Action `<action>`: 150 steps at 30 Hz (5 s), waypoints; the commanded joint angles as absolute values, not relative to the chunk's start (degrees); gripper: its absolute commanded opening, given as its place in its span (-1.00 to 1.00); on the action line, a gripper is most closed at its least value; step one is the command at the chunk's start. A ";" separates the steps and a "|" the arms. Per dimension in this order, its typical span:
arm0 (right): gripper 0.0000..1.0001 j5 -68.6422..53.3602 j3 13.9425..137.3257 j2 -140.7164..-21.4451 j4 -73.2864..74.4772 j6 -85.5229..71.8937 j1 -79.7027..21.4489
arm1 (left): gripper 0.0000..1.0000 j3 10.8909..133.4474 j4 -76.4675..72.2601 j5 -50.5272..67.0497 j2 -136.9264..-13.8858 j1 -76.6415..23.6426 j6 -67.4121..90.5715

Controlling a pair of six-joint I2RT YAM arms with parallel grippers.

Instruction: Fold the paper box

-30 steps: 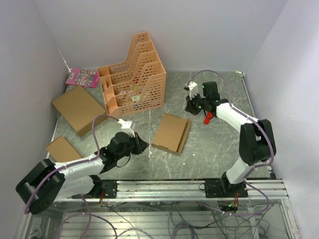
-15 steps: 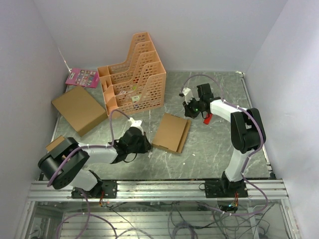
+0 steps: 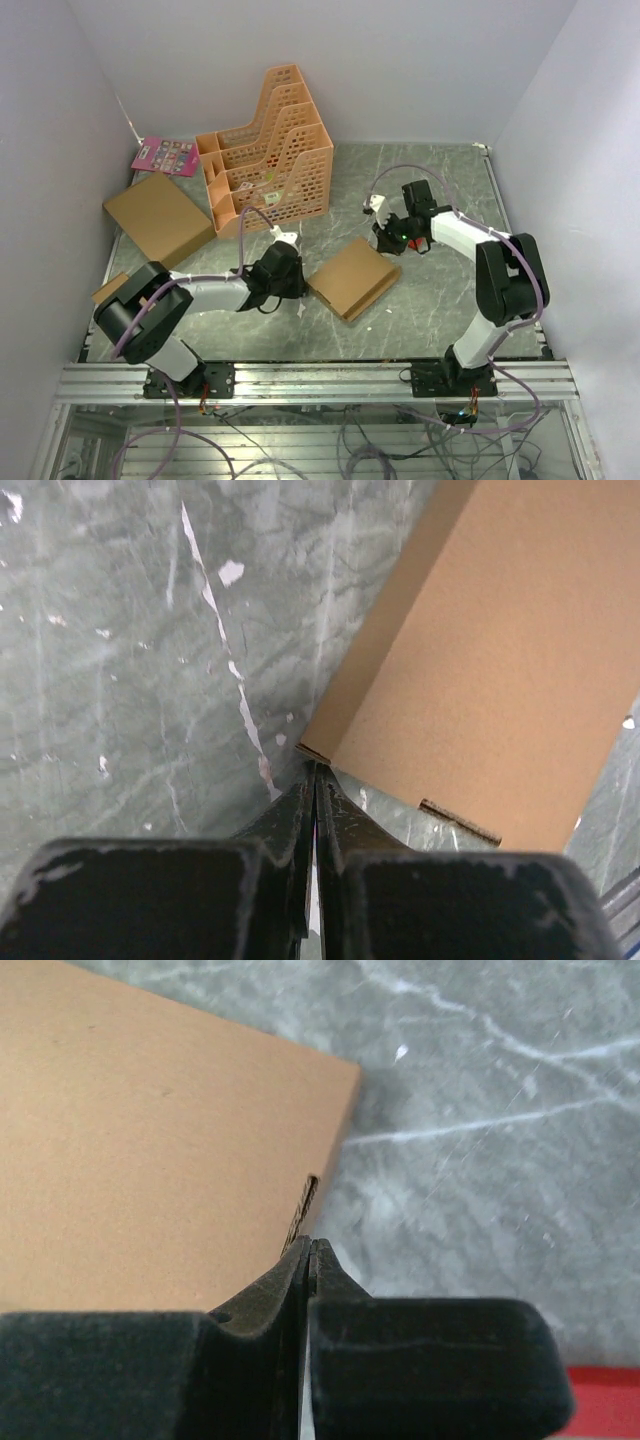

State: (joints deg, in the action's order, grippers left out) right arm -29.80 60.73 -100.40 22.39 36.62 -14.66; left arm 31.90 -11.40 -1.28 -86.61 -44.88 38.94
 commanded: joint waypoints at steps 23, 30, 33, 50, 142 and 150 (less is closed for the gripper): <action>-1.00 -40.22 44.93 -83.88 44.65 60.60 -14.83 | -0.77 60.47 1.98 0.48 -107.72 -38.87 22.32; -1.00 -43.94 43.97 -81.90 47.84 65.97 -16.66 | -0.76 66.95 4.23 0.08 -111.10 -38.66 20.30; -1.00 -44.89 43.50 -80.79 48.31 67.31 -17.71 | -0.75 67.54 4.94 -1.66 -110.01 -38.57 19.68; -0.54 -37.47 47.59 -73.33 34.04 49.05 -9.81 | -0.59 37.39 -0.20 4.20 -71.13 -38.05 27.92; 0.02 -50.65 50.16 -81.23 55.15 90.82 -4.78 | -0.70 38.84 -18.98 5.82 -93.12 -39.50 31.46; 0.52 -53.02 43.26 -73.90 52.02 96.56 -5.10 | -0.63 24.77 -30.53 10.68 -80.94 -39.52 29.86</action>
